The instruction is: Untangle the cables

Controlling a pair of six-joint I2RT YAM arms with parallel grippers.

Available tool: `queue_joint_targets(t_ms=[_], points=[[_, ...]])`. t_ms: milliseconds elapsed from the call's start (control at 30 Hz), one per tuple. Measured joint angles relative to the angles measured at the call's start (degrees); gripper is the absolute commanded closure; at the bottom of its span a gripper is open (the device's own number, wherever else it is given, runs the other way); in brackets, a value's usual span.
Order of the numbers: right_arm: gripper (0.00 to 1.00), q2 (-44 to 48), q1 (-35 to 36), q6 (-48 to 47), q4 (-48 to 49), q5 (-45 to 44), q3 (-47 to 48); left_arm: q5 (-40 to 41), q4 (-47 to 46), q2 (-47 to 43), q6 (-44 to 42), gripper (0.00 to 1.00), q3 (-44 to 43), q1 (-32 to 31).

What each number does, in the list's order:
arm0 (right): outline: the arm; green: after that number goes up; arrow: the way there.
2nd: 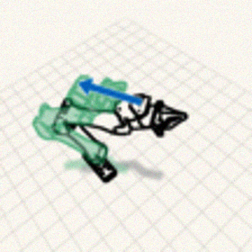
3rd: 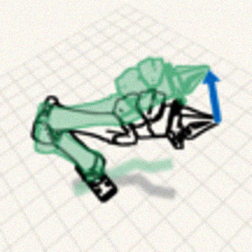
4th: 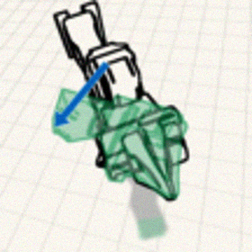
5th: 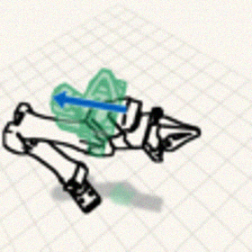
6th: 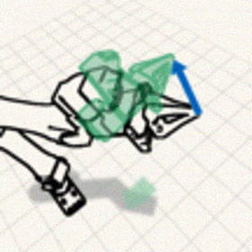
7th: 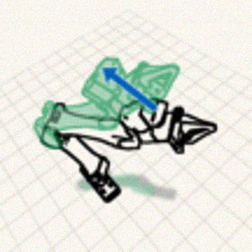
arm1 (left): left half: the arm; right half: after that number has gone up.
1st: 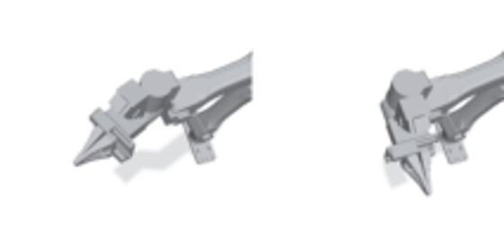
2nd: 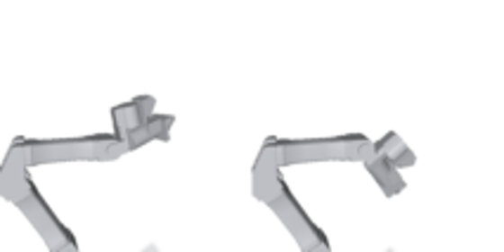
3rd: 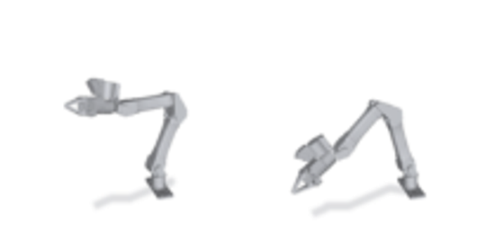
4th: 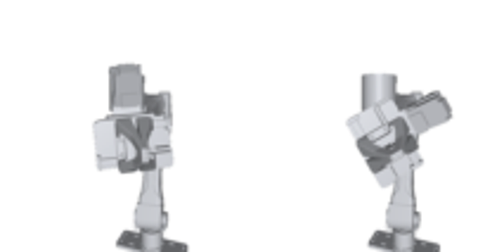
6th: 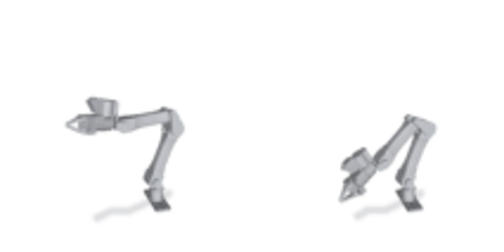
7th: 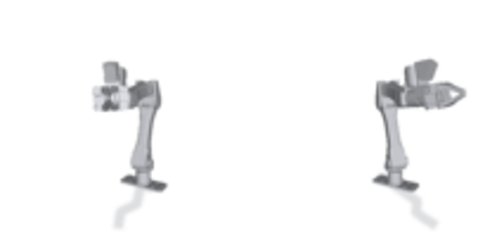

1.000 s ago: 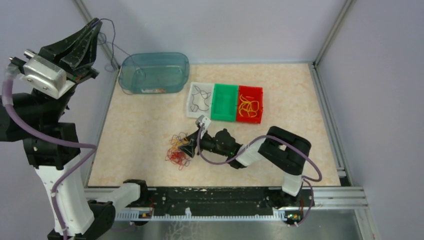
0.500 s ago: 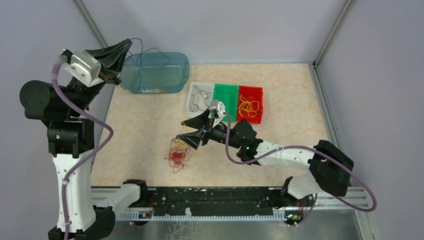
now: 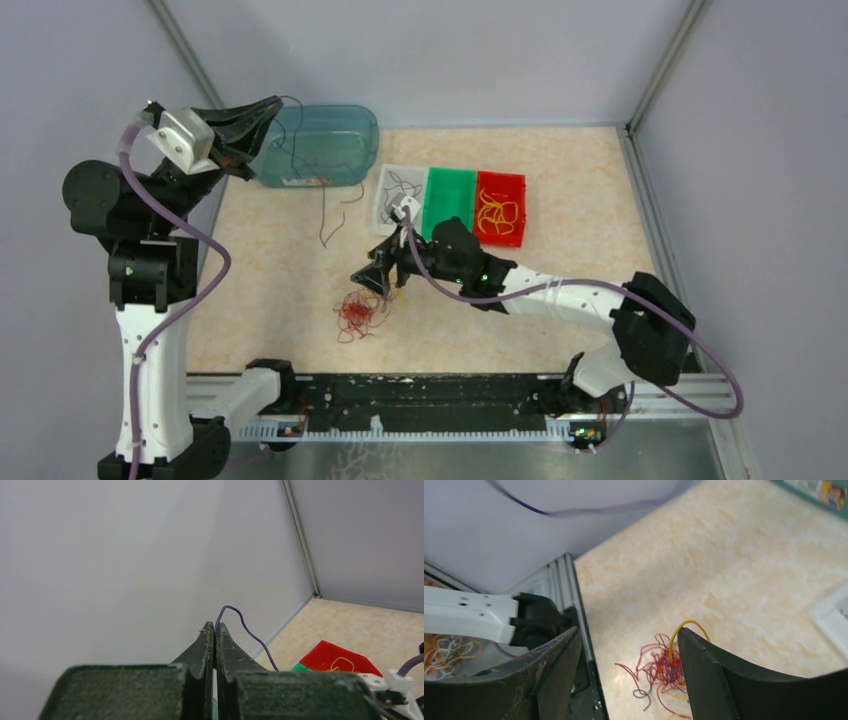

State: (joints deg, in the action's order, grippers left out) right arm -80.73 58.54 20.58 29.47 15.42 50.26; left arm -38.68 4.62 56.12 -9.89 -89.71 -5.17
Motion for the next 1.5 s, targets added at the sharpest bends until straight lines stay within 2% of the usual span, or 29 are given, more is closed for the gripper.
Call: queue_joint_targets(t_ms=[333,433,500,600,700,800,867,1167,1500], points=[[0.28,-4.94,-0.31,-3.63,-38.29,-10.01,10.69,-1.40,-0.39,-0.35,0.09,1.00,1.62,0.00],[0.28,-4.87,-0.59,-4.28,-45.18,-12.55,12.92,-1.60,-0.46,-0.37,0.24,1.00,1.64,0.00],[0.28,-3.93,-1.09,-4.70,-46.38,-13.66,12.59,-1.75,-0.70,-0.35,0.46,1.00,1.64,0.00],[0.27,1.84,-2.78,-5.42,-43.76,-13.40,7.69,-2.12,-0.83,-0.35,1.33,1.00,1.64,0.00],[0.23,11.69,-4.81,-7.19,-37.77,-12.55,1.79,-2.64,-0.85,-0.35,2.19,1.00,1.95,0.00],[0.20,18.25,-6.27,-9.60,-30.51,-11.13,1.57,-3.43,-0.98,-0.37,3.72,1.00,3.39,0.00],[0.19,19.19,-6.67,-11.19,-27.34,-9.77,4.09,-4.31,-1.03,-0.35,5.03,1.00,4.70,0.00],[0.17,7.93,-7.23,-15.65,-16.98,2.05,19.71,-9.18,-0.48,1.53,9.16,1.00,8.85,-0.76],[0.21,-8.48,-7.34,-15.41,-11.08,12.96,27.34,-12.33,0.59,1.11,9.31,1.00,9.64,-1.25]])
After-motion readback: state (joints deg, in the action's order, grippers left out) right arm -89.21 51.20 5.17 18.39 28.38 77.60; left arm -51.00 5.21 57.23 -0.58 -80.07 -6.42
